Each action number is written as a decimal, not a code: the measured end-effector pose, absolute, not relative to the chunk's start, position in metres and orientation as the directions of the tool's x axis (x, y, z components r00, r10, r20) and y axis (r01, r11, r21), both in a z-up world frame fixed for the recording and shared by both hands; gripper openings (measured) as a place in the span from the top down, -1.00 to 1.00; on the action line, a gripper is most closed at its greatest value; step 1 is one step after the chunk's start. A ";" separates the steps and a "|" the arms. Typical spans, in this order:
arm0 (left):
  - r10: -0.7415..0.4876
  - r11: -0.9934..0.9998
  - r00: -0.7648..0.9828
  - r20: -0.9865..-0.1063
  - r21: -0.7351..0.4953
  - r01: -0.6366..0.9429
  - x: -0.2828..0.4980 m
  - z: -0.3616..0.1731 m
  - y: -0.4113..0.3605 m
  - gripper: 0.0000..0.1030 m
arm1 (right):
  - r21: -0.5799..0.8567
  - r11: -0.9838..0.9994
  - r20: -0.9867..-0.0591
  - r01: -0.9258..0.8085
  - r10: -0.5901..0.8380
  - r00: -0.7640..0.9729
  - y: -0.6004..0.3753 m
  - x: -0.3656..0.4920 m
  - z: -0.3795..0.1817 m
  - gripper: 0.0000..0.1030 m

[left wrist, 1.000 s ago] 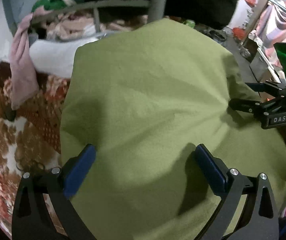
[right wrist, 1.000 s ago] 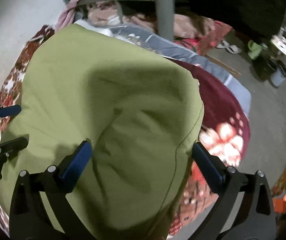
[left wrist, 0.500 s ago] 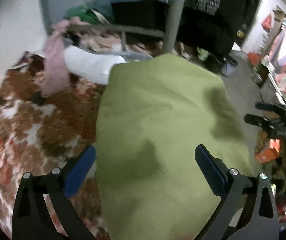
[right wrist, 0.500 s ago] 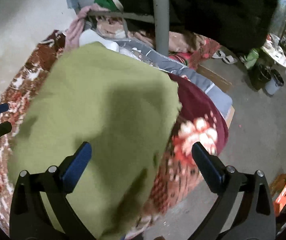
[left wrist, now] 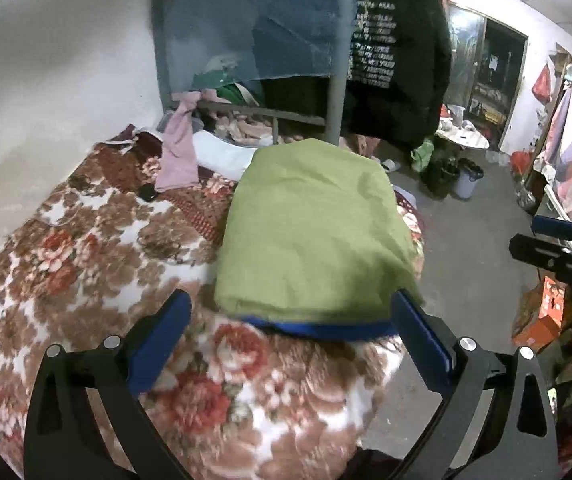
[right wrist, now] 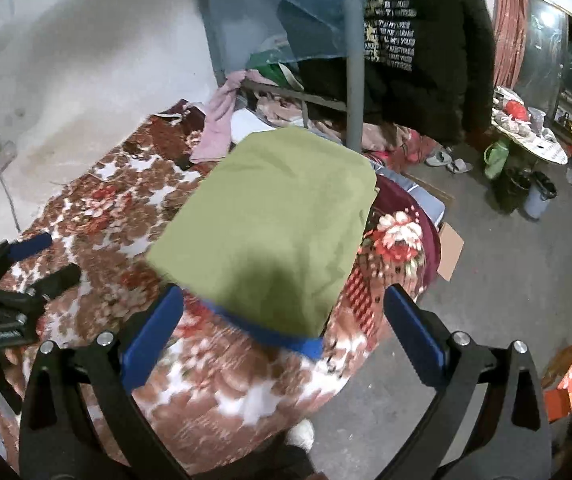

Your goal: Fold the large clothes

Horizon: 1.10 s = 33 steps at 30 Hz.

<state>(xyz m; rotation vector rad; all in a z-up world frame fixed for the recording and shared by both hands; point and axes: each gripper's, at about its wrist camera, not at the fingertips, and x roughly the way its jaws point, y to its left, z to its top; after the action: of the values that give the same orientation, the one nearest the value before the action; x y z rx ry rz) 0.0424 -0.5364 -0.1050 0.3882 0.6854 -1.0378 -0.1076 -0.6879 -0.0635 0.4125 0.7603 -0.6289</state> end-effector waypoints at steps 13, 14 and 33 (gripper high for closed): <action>-0.656 0.498 0.344 -0.672 -0.043 0.866 -0.053 -0.053 -0.455 -0.89 | 0.089 0.780 -0.713 0.620 -0.385 0.586 -0.575 -0.197 -0.015 -0.91; -0.655 0.512 0.368 -0.660 -0.030 0.858 -0.057 -0.050 -0.453 -0.89 | 0.104 0.783 -0.713 0.613 -0.371 0.595 -0.573 -0.202 -0.016 -0.91; -0.628 0.609 0.489 -0.606 0.008 0.793 -0.106 -0.040 -0.426 -0.89 | 0.140 0.802 -0.715 0.581 -0.324 0.620 -0.583 -0.235 -0.005 -0.91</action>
<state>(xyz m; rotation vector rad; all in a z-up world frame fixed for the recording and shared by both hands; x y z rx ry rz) -0.1060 -0.4259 -0.0401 0.3049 0.6006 -0.8793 -0.2350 -0.5825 -0.0054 0.3792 0.7342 -0.5349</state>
